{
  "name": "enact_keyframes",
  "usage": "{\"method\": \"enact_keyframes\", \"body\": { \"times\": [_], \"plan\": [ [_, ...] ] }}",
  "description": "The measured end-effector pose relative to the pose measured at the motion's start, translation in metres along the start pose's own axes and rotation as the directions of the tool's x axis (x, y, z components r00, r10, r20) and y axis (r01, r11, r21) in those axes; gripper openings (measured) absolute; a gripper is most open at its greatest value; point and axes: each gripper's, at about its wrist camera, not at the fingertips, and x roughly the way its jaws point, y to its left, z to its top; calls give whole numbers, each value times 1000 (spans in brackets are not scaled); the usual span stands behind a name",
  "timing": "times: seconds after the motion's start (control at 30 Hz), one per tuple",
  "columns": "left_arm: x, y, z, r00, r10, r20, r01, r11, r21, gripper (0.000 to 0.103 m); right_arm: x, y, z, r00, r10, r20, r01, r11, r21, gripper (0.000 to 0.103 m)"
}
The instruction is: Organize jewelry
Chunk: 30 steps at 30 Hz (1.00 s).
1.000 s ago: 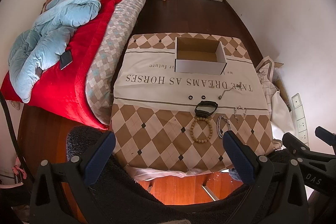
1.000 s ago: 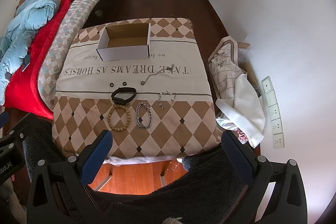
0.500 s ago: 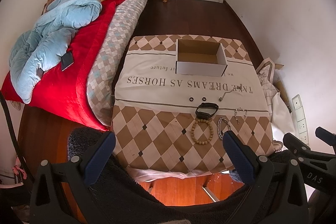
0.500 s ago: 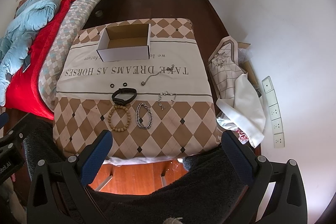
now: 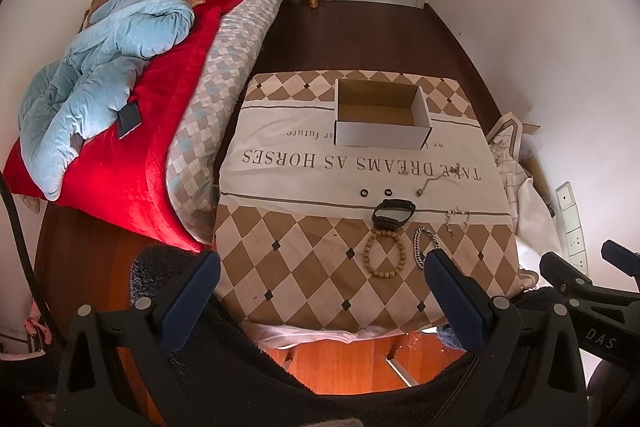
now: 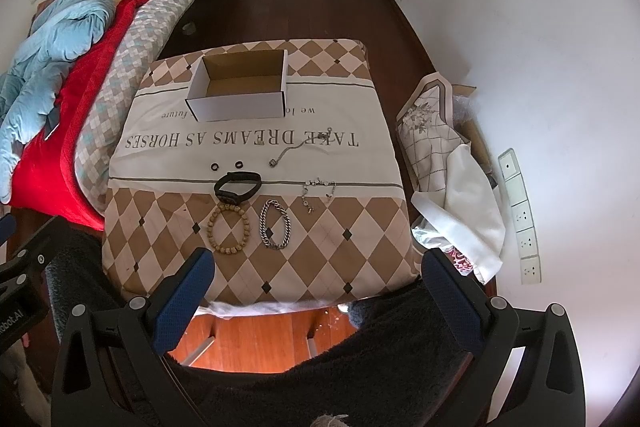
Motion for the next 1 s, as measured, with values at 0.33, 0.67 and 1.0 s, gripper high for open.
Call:
{"method": "enact_keyframes", "body": {
  "times": [0.33, 0.67, 1.0],
  "plan": [
    [6, 3, 25, 995, 79, 63, -78, 997, -10, 103, 9, -4, 9, 1000, 8, 2, -8, 1000, 14, 103],
    [107, -5, 52, 957, 290, 2, -288, 950, 124, 103, 125, -9, 45, 990, 54, -128, -49, 998, 44, 78],
    [231, -31, 10, 944, 140, -299, -95, 983, 160, 95, 243, 16, 15, 930, 74, -359, -76, 997, 9, 45]
  ]
}}
